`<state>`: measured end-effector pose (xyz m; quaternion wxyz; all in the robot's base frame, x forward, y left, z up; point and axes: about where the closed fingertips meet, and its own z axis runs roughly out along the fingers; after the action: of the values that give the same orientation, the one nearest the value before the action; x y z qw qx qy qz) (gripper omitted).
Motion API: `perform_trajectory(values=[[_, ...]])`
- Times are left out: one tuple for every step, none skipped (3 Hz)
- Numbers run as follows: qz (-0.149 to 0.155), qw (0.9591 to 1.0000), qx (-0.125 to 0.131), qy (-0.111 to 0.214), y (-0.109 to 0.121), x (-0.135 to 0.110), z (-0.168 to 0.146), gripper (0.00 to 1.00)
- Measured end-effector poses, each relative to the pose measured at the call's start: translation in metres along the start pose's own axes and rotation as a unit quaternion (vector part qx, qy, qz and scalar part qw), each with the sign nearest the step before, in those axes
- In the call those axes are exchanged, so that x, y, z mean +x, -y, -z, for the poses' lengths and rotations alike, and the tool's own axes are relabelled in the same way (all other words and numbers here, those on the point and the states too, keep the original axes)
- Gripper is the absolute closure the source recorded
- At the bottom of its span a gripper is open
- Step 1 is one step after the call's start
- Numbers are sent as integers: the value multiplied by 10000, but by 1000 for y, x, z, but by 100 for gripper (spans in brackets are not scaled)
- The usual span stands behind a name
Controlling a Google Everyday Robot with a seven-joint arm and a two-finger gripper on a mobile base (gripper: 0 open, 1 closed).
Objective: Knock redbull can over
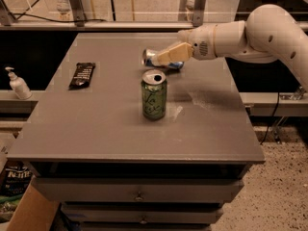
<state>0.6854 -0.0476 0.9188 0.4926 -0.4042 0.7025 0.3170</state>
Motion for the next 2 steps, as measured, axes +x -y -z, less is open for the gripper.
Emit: perform_trajectory(values=[[9,10000,-17,14,-1,-1,-1,0],[55,10000,70,-29,10,6,1,0]])
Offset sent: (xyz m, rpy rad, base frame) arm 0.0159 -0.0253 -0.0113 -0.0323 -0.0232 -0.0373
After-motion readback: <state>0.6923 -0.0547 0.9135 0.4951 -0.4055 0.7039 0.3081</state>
